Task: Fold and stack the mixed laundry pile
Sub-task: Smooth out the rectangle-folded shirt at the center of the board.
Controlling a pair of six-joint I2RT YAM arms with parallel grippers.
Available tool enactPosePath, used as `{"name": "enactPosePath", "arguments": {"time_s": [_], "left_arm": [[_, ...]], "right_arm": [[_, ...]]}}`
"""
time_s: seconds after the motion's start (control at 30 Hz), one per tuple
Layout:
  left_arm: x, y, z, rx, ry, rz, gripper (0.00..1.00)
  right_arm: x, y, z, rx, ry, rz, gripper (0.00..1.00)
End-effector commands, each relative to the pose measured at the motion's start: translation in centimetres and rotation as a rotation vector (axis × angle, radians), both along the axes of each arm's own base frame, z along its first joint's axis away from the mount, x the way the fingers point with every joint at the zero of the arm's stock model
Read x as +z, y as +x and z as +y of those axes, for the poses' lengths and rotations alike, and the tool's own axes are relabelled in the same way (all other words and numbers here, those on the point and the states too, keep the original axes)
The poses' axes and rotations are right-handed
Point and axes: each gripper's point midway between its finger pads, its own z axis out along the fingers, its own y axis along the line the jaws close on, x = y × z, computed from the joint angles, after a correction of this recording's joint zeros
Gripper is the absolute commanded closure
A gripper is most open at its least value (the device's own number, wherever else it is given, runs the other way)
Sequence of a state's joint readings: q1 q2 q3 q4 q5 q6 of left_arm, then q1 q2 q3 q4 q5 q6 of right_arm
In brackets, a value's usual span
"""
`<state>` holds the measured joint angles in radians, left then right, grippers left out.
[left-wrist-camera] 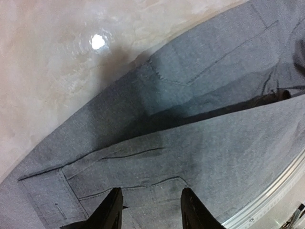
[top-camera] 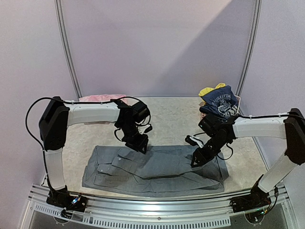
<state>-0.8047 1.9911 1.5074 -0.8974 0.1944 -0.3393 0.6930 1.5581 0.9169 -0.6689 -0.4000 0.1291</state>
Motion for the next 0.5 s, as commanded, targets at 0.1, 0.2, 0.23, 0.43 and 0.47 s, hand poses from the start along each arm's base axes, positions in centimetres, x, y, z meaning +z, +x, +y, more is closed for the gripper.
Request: {"name": "enactPosePath", "arguments": {"time_s": [0.1, 0.2, 0.23, 0.43, 0.47], "left_arm": [[-3.6, -0.8, 2.0, -0.02, 0.122, 0.018, 0.6], [-4.3, -1.0, 3.1, 0.003, 0.155, 0.032, 0.6], [-4.5, -1.1, 3.5, 0.009, 0.163, 0.037, 0.6], [-5.7, -2.0, 6.7, 0.082, 0.217, 0.073, 0.62], [-5.8, -2.2, 7.4, 0.101, 0.221, 0.08, 0.62]], "right_arm": [[-3.6, 0.2, -0.9, -0.045, -0.141, 0.088, 0.66], [-4.4, 0.7, -0.7, -0.05, -0.17, 0.108, 0.66], [-4.4, 1.1, -0.5, -0.052, -0.173, 0.106, 0.66], [-4.3, 4.0, 1.9, -0.018, -0.17, 0.094, 0.66], [-4.7, 4.4, 2.3, -0.008, -0.176, 0.103, 0.66]]}}
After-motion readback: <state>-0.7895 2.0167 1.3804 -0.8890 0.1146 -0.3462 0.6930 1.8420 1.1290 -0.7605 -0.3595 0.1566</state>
